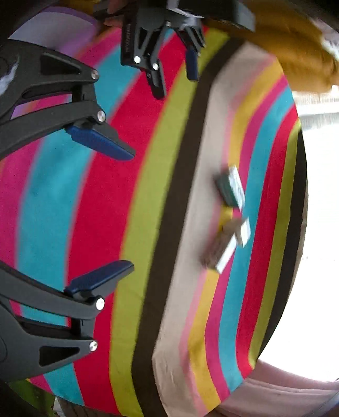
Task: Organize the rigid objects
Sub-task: 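Move both grippers back over the table toward the remaining boxes, then grasp the long white printed-text box with the right gripper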
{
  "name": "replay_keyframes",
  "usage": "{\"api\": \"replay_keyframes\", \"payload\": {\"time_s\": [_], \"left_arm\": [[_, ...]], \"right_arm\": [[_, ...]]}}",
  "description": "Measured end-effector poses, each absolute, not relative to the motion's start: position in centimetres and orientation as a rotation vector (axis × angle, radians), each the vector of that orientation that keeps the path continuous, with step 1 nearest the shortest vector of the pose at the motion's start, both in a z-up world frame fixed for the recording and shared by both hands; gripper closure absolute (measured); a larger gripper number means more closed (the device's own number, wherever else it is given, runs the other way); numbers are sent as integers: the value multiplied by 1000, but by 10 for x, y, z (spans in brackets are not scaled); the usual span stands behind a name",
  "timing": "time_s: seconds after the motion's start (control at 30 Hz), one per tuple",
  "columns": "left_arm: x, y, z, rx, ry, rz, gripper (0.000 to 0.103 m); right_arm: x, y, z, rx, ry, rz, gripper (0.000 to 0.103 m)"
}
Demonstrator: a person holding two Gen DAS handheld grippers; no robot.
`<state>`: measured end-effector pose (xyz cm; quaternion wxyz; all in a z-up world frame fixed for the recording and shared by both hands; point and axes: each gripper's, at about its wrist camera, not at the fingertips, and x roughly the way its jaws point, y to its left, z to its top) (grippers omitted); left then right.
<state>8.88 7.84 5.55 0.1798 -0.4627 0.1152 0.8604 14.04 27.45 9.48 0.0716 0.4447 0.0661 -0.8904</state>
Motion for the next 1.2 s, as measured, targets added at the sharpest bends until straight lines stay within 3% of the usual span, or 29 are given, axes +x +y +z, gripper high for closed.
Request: {"api": "replay_keyframes", "payload": {"time_s": [0.2, 0.27, 0.33, 0.47, 0.73, 0.8, 0.83, 1.2], "left_arm": [[48, 71, 35, -1325, 225, 2409, 18], [41, 67, 33, -1297, 227, 2438, 14], [40, 66, 28, -1253, 260, 2464, 0], [40, 63, 29, -1268, 239, 2463, 0], [37, 64, 29, -1269, 236, 2463, 0], [37, 65, 29, -1270, 236, 2464, 0], [38, 65, 29, -1269, 236, 2464, 0], [36, 77, 30, -1274, 248, 2470, 0]], "right_arm": [[80, 304, 68, 1431, 198, -2681, 22], [60, 312, 60, 1442, 189, -2679, 22], [40, 318, 50, 1460, 190, -2684, 22], [12, 328, 41, 1424, 126, -2680, 22], [-37, 315, 40, 1321, 194, -2604, 23], [-36, 312, 42, 1270, 196, -2596, 50], [-34, 312, 43, 1255, 191, -2590, 72], [81, 293, 50, 1208, 289, -2526, 74]]}}
